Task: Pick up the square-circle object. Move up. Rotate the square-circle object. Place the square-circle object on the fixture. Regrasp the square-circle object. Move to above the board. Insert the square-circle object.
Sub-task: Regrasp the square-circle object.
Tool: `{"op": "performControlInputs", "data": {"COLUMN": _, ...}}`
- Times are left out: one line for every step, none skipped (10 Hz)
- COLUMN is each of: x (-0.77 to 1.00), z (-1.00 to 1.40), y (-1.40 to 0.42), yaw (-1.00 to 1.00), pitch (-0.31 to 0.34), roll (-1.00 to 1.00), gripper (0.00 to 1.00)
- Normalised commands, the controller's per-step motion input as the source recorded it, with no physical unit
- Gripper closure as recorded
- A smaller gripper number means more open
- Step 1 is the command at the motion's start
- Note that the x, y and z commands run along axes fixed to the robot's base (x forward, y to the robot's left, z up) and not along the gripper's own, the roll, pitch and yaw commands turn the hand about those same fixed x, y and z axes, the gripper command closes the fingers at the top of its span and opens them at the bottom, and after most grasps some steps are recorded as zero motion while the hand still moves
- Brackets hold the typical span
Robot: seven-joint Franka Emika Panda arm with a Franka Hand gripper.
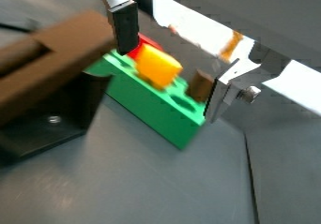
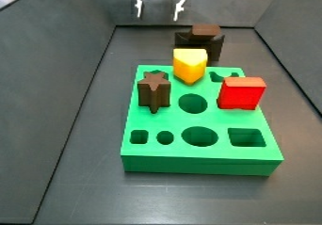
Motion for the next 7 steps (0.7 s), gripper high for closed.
{"op": "performControlInputs", "data": {"x": -0.09, "z": -0.03, "y": -1.0, "yaw": -1.0, "pitch": -0.085, "roll": 0.79, "gripper": 0.0}}
{"op": "performControlInputs", "data": {"x": -0.09, "z": -0.02, "y": -0.97, "yaw": -1.0, "pitch": -0.106, "roll": 0.79, "gripper": 0.0}}
{"op": "performControlInputs", "data": {"x": -0.08, "z": 0.0, "y": -0.77, "yaw": -1.0, "pitch": -0.137, "roll": 0.79, "gripper": 0.0}}
{"op": "performControlInputs", "data": {"x": -0.06, "z": 0.01, "y": -0.5, "yaw": -1.0, "pitch": -0.178, "roll": 0.78, "gripper": 0.0}}
{"op": "performControlInputs", "data": {"x": -0.05, "z": 0.01, "y": -0.35, "yaw": -1.0, "pitch": -0.195, "roll": 0.77, "gripper": 0.0}}
{"op": "performControlInputs", "data": {"x": -0.04, "z": 0.01, "y": -0.08, "yaw": -1.0, "pitch": -0.229, "roll": 0.77, "gripper": 0.0}}
{"op": "performControlInputs", "data": {"x": -0.04, "z": 0.02, "y": 0.03, "yaw": -1.0, "pitch": -0.263, "roll": 0.75, "gripper": 0.0}}
